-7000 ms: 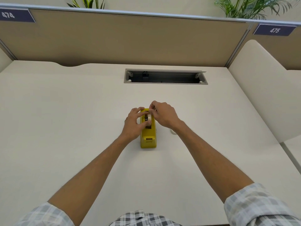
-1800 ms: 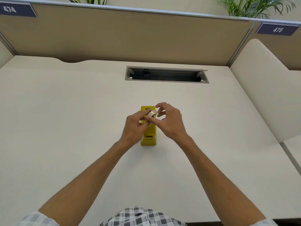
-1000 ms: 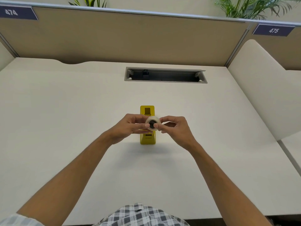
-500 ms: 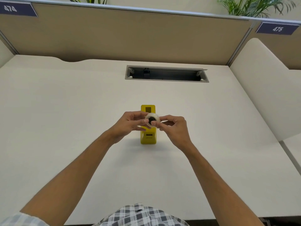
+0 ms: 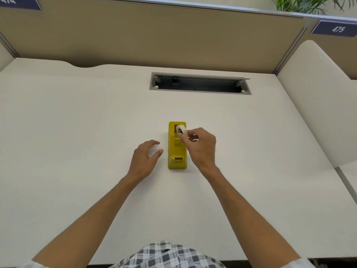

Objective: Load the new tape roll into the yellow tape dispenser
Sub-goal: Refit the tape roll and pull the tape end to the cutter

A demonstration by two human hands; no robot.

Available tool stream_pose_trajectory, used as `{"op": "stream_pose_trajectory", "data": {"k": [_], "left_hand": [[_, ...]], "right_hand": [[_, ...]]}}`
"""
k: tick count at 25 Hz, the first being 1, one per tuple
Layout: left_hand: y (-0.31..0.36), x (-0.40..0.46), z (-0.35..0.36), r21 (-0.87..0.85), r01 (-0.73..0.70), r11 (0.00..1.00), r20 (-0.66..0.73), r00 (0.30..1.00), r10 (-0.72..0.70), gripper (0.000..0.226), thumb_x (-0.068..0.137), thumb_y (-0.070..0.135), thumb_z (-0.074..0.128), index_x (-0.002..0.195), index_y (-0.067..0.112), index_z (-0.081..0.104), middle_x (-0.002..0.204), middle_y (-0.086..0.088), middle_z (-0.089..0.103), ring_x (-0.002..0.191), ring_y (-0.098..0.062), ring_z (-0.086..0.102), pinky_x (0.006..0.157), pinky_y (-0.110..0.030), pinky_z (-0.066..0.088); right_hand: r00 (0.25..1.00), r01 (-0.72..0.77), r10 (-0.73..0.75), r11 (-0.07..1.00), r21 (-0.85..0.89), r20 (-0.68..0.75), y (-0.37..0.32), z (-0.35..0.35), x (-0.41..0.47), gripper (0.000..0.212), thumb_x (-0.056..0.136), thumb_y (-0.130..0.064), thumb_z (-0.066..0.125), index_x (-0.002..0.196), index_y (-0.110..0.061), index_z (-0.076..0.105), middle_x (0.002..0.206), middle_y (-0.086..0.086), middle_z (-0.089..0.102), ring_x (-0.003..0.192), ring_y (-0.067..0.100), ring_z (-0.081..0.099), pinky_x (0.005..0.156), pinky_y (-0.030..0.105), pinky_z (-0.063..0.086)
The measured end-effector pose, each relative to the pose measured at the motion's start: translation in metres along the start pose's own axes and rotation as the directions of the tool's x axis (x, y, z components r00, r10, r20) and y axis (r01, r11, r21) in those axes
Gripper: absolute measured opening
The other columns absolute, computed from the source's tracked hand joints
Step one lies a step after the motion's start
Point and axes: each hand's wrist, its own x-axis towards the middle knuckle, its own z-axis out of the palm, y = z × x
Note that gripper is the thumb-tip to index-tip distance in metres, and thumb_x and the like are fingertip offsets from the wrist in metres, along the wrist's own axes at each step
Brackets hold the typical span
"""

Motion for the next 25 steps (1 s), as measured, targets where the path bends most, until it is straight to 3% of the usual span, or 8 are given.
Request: {"op": "stream_pose_trajectory", "data": {"k": [3, 7, 14, 19, 25], "left_hand": [[-0.017, -0.006, 0.006, 0.213, -0.126, 0.969, 0.019, 0.992, 0.124, 0.039, 0.09, 0.027, 0.065, 0.126, 0.011, 0.061, 0.138, -0.006, 0.055, 0.134, -0.023, 0.043, 0.11, -0.034, 0.031], [-0.026, -0.014, 0.013, 0.355, -0.199, 0.914, 0.041, 0.98, 0.197, 0.043, 0.093, 0.031, 0.06, 0.131, 0.012, 0.055, 0.148, -0.006, 0.045, 0.142, -0.025, 0.033, 0.114, -0.043, 0.03], [-0.028, -0.016, 0.016, 0.389, -0.2, 0.899, 0.038, 0.979, 0.201, 0.044, 0.095, 0.033, 0.055, 0.135, 0.014, 0.051, 0.151, -0.004, 0.041, 0.144, -0.023, 0.03, 0.116, -0.04, 0.027], [-0.027, -0.016, 0.016, 0.393, -0.197, 0.898, 0.042, 0.98, 0.197, 0.043, 0.096, 0.033, 0.054, 0.135, 0.015, 0.05, 0.152, -0.003, 0.04, 0.144, -0.021, 0.029, 0.116, -0.04, 0.027], [-0.027, -0.017, 0.016, 0.399, -0.191, 0.897, 0.042, 0.981, 0.19, 0.044, 0.096, 0.034, 0.053, 0.136, 0.015, 0.05, 0.152, -0.003, 0.04, 0.144, -0.021, 0.029, 0.116, -0.039, 0.026]], "right_hand": [[0.999, 0.045, -0.048, 0.992, -0.121, -0.019, -0.001, 0.011, 0.002, 0.017, 0.078, -0.03, 0.078, 0.075, -0.014, 0.071, 0.072, 0.001, 0.066, 0.062, 0.014, 0.062, 0.063, 0.039, 0.053], [0.998, 0.044, -0.051, 0.975, -0.22, -0.027, -0.002, 0.02, 0.006, 0.022, 0.079, -0.032, 0.075, 0.072, -0.012, 0.07, 0.068, 0.001, 0.064, 0.061, 0.018, 0.059, 0.061, 0.038, 0.051], [1.0, -0.017, 0.021, 0.942, -0.336, 0.009, -0.005, 0.026, 0.008, 0.027, 0.083, -0.038, 0.068, 0.074, -0.012, 0.069, 0.07, 0.0, 0.068, 0.065, 0.02, 0.062, 0.062, 0.034, 0.05], [0.998, -0.045, 0.058, 0.899, -0.435, 0.015, -0.012, 0.03, 0.016, 0.031, 0.083, -0.038, 0.063, 0.067, -0.011, 0.063, 0.063, 0.002, 0.063, 0.059, 0.024, 0.057, 0.052, 0.029, 0.034], [0.994, -0.075, 0.105, 0.889, -0.452, 0.041, -0.008, 0.031, 0.011, 0.033, 0.082, -0.04, 0.064, 0.067, -0.011, 0.064, 0.06, 0.002, 0.063, 0.057, 0.022, 0.058, 0.052, 0.031, 0.043]]}}
